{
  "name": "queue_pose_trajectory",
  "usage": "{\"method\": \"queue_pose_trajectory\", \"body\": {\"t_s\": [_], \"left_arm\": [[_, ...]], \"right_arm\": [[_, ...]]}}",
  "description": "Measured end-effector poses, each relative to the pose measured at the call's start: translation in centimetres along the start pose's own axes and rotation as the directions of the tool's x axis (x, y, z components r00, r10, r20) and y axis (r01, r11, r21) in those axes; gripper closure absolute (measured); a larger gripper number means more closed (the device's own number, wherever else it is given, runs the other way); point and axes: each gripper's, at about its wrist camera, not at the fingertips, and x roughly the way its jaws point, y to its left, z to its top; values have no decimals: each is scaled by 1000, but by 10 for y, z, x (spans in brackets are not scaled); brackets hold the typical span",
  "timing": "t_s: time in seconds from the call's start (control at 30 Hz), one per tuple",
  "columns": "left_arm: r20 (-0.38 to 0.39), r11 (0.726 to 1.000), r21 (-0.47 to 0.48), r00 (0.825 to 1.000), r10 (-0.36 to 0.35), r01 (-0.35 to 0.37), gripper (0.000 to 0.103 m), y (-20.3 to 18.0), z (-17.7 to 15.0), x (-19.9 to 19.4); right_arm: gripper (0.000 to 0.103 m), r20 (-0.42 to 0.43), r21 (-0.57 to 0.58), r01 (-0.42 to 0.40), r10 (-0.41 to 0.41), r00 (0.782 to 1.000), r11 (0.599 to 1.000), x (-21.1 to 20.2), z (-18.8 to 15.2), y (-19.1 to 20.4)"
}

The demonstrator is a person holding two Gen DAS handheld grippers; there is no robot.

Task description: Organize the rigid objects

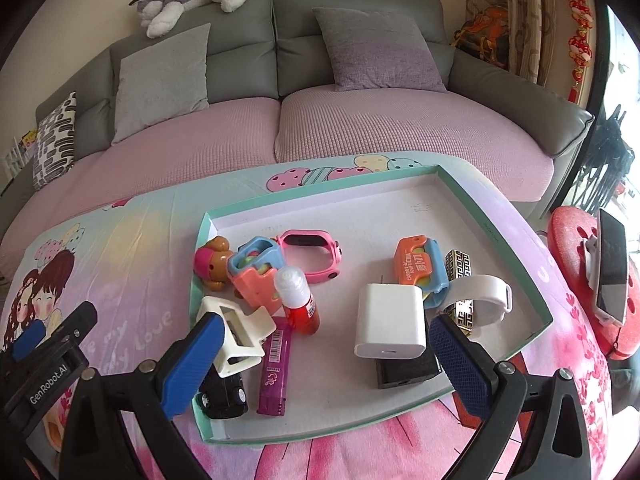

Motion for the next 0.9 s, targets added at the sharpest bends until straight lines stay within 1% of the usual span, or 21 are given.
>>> {"method": "queue_pose_trajectory", "body": {"t_s": [0.13, 0.27, 0.37, 0.5, 0.73, 0.9], "left_arm": [[-19, 999, 16, 999, 34, -34, 7, 6, -7, -4], [-42, 999, 10, 998, 40, -40, 7, 14, -12, -7], [-48, 998, 22, 997, 54, -53, 7, 18, -17, -9], [-61, 995, 47, 994, 89, -86, 7, 23, -22, -11], [-94, 992, 80, 990, 102, -95, 7, 32, -37, -16], [-105, 992, 98, 990, 94, -84, 7, 36, -49, -23]], "right_arm": [[0, -18, -25, -15, 14, 1000, 1000, -1, -12, 11], [0, -39, -45, -23, 21, 999, 999, -2, -24, 20], [0, -49, -54, -26, 23, 999, 998, -2, -29, 23], [0, -59, -54, -24, 20, 998, 998, -2, -36, 23], [0, -74, -46, -22, 19, 997, 999, -4, -45, 18], [0, -86, -53, -24, 19, 996, 998, -6, -53, 18]]}}
